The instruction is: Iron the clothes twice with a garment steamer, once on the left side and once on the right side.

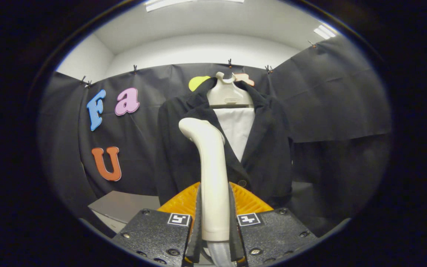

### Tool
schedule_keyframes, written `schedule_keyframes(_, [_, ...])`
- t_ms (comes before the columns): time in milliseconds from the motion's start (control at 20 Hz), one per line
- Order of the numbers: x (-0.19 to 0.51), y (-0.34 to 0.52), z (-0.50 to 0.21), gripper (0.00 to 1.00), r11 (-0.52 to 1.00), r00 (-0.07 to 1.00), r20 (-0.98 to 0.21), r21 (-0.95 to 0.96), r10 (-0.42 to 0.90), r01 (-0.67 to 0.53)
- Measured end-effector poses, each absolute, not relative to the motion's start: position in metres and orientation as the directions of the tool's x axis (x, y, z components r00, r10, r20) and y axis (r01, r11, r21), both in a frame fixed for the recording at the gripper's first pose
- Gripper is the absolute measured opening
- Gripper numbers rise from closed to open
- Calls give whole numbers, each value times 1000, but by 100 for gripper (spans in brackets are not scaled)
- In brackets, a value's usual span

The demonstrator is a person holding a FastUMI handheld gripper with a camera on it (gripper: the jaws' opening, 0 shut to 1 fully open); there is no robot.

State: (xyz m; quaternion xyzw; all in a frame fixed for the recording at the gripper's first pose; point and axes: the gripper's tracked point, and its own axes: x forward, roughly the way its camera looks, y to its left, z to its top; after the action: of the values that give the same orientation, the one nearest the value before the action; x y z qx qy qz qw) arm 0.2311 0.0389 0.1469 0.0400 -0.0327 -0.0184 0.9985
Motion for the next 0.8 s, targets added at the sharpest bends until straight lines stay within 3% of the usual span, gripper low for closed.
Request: schedule_keyframes(800, [221,32,72,33,995,995,-36,43,-90,91])
